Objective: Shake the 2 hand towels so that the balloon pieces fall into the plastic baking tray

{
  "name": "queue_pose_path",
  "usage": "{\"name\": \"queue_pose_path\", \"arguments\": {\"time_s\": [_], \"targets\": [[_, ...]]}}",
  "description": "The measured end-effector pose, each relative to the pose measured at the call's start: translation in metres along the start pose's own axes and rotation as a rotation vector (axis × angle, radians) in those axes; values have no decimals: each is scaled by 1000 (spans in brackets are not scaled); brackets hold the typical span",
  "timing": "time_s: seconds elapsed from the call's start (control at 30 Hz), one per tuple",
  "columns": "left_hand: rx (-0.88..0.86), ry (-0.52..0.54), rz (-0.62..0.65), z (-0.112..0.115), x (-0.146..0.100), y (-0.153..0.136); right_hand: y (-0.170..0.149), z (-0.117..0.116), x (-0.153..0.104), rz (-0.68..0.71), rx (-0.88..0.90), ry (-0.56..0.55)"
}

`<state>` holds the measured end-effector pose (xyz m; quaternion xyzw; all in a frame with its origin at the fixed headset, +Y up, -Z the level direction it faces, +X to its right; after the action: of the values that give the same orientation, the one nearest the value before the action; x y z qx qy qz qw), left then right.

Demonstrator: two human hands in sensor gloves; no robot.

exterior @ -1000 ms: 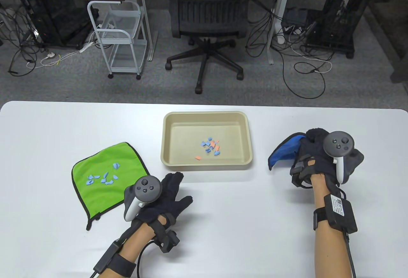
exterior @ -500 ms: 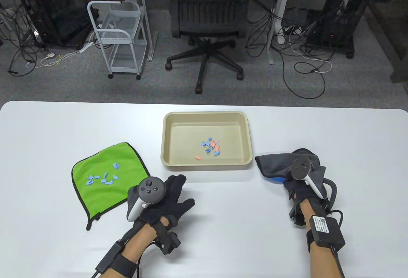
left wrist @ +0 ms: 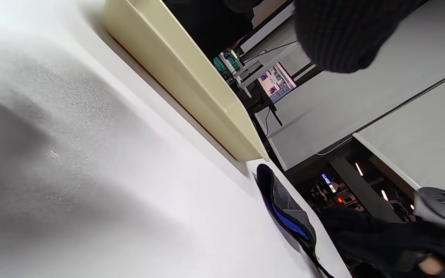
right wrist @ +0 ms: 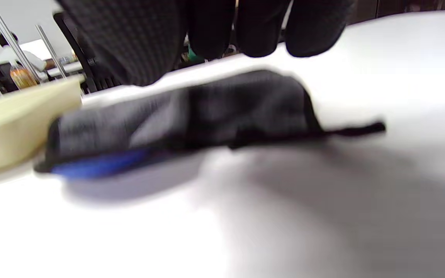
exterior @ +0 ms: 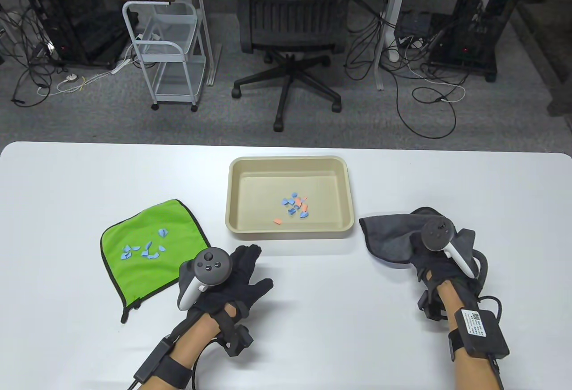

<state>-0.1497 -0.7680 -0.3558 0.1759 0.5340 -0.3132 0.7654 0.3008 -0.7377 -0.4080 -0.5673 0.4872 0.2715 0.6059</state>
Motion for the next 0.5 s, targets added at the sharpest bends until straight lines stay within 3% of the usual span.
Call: {"name": "queue_pose_path", "arguments": {"time_s": [0.13, 0.23, 0.37, 0.5], "targets": [[-1, -2, 17, 0, 0, 1, 20, 30, -27, 100, 155, -105], [-1, 10, 39, -1, -2, 4, 53, 31, -58, 243, 337, -151], [14, 12, 56, 1, -2, 7, 106, 3, -101, 419, 442, -130], [37, -4, 70, 5, -2, 7, 146, -41, -124, 525, 368, -19]]}}
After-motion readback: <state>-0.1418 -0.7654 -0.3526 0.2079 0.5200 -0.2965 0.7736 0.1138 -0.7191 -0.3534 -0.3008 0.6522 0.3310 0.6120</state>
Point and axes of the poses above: the tracker on the back of each hand, its own y axis roughly to the thumb side, its own x axis roughly from the wrist to the fingertips, z = x × y, the point moved 4 cm from there along x, roughly from the wrist to the fingertips, and after that the axes turned 10 degrees about -z, right-handed, at the moved point
